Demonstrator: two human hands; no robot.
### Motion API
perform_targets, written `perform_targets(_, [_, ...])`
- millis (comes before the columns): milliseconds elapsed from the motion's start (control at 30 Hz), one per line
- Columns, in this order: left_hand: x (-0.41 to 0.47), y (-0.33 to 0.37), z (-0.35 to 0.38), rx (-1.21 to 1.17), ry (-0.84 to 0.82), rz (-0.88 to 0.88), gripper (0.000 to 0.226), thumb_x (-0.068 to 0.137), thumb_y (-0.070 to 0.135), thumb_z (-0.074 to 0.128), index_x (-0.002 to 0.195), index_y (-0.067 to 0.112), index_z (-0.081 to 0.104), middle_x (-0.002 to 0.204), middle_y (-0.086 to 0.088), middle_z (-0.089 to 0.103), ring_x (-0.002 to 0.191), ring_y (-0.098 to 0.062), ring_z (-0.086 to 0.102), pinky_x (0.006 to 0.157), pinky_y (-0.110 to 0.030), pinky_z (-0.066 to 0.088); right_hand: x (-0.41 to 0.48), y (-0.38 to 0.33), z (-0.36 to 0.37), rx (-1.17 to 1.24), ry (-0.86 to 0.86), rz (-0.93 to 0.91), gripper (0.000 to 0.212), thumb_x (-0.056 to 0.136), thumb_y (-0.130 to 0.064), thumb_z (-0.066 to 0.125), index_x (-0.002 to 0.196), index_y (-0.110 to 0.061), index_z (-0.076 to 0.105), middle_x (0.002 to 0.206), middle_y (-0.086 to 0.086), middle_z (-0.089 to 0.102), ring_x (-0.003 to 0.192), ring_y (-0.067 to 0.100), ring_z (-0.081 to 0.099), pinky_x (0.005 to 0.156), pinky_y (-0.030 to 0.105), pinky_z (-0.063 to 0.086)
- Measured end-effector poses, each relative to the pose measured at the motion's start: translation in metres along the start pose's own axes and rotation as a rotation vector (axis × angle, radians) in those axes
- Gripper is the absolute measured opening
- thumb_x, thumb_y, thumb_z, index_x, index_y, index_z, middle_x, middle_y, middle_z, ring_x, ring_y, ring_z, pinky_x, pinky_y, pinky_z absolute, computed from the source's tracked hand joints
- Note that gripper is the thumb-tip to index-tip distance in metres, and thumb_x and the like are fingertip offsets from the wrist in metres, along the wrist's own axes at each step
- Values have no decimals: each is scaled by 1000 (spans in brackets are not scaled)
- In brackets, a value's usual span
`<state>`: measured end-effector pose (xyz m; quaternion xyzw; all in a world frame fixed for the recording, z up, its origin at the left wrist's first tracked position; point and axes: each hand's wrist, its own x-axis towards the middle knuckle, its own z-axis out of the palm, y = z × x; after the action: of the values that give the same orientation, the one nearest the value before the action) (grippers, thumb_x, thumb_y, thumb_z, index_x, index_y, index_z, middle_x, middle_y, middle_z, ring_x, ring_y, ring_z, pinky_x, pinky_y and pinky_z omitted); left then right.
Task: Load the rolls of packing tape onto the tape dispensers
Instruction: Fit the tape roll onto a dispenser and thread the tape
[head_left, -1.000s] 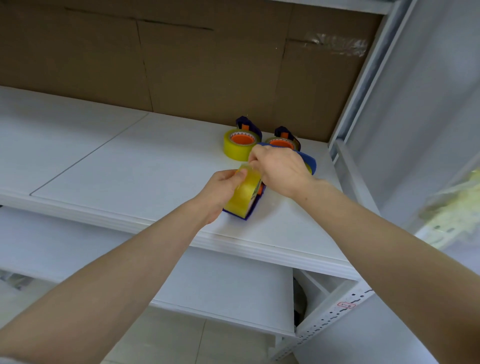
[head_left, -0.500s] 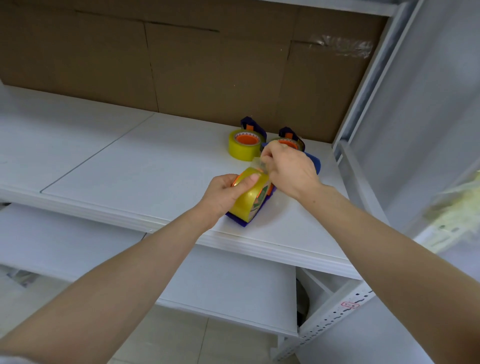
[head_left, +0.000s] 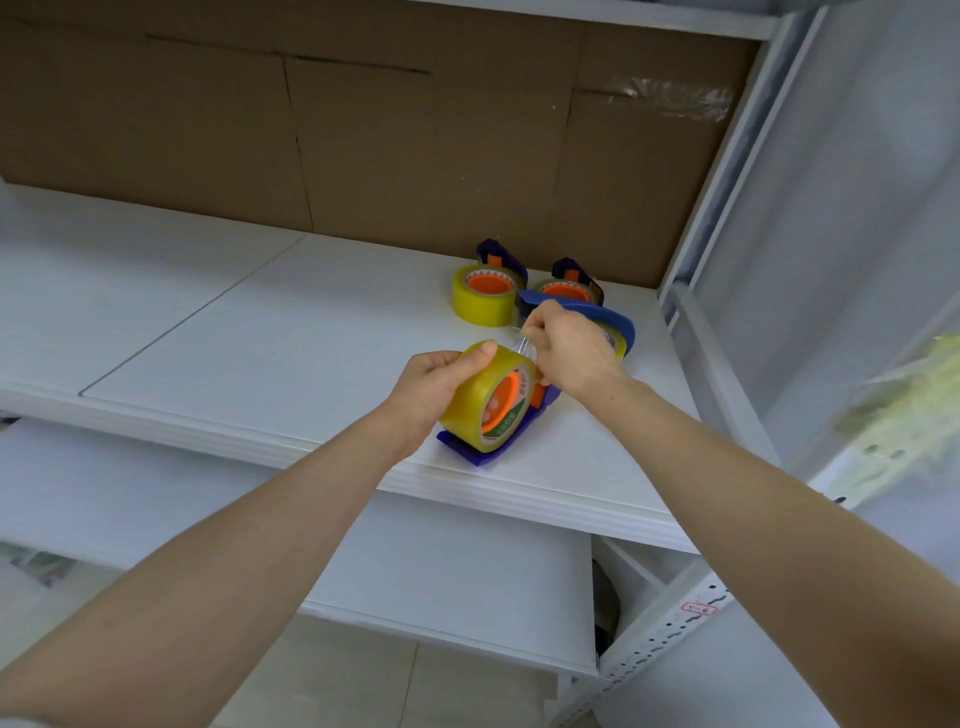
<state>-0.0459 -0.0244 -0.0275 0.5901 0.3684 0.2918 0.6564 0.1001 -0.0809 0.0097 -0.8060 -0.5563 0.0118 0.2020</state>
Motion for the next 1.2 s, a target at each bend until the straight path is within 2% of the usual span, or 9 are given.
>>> perform_targets(300, [-2, 9, -1, 101, 78, 37, 30, 81, 45, 66, 71, 17, 60, 56, 8, 65, 48, 0, 61, 40, -7, 43, -4, 0, 9, 128, 35, 100, 24, 97, -20, 42, 114, -6, 52, 102, 12, 64, 96, 27, 61, 77, 37, 49])
perform_targets(400, [-2, 13, -1, 136, 76, 39, 32, 80, 46, 67, 68, 17, 61, 47, 12, 64, 47, 0, 62, 43, -8, 46, -5, 0, 10, 220, 75, 132, 20, 97, -18, 42, 111, -8, 53, 99, 11, 64, 94, 25, 62, 78, 36, 52])
perform_targets(533, [-2, 10, 0, 186, 107, 37, 41, 76, 49, 69, 73, 9, 65, 69, -1, 69, 65, -12, 64, 63, -22, 52, -9, 3, 15, 217, 101, 105, 20, 97, -14, 41, 112, -7, 53, 98, 9, 62, 95, 24, 61, 78, 33, 51])
perform_targets(667, [-2, 6, -2, 249, 190, 21, 59, 71, 54, 71, 84, -4, 69, 82, -16, 71, 69, -19, 63, 74, -32, 54, 0, 10, -3, 457, 202, 103, 17, 99, -13, 38, 106, -7, 52, 71, 6, 60, 61, 18, 61, 67, 35, 55])
perform_targets(767, [-3, 6, -1, 262, 175, 39, 64, 72, 54, 70, 90, -7, 69, 85, -21, 70, 69, -19, 62, 71, -31, 52, 6, 16, -15, 577, 86, 164, 16, 98, -10, 40, 106, -6, 53, 63, 6, 57, 54, 15, 59, 58, 27, 55])
perform_targets(900, [-5, 9, -3, 219, 140, 1, 46, 79, 50, 66, 77, 5, 61, 78, -4, 63, 73, -16, 58, 68, -26, 48, 2, 20, -9, 934, -38, 428, 18, 88, -17, 64, 95, -1, 61, 67, 8, 59, 55, 16, 61, 66, 32, 60])
perform_targets(1000, [-3, 10, -9, 195, 75, -35, 24, 85, 36, 63, 89, 12, 61, 86, -2, 59, 73, -10, 54, 61, -21, 43, 1, 26, -2, 960, -43, 474, 25, 77, -16, 76, 94, 0, 65, 70, 9, 63, 57, 15, 62, 65, 29, 60])
perform_targets(1067, [-2, 11, -12, 219, 29, -30, 13, 86, 27, 64, 79, 17, 60, 80, 1, 59, 70, -9, 54, 58, -18, 43, 2, 28, 0, 956, -36, 477, 18, 76, -14, 76, 86, -4, 65, 68, 8, 63, 54, 13, 60, 55, 23, 58])
perform_targets(1200, [1, 7, -17, 179, 49, -24, 25, 79, 35, 70, 82, 10, 67, 72, -1, 70, 72, -17, 64, 60, -16, 53, 5, 29, 7, 950, -53, 513, 14, 80, -15, 73, 83, -9, 61, 72, 6, 62, 58, 12, 60, 51, 21, 53])
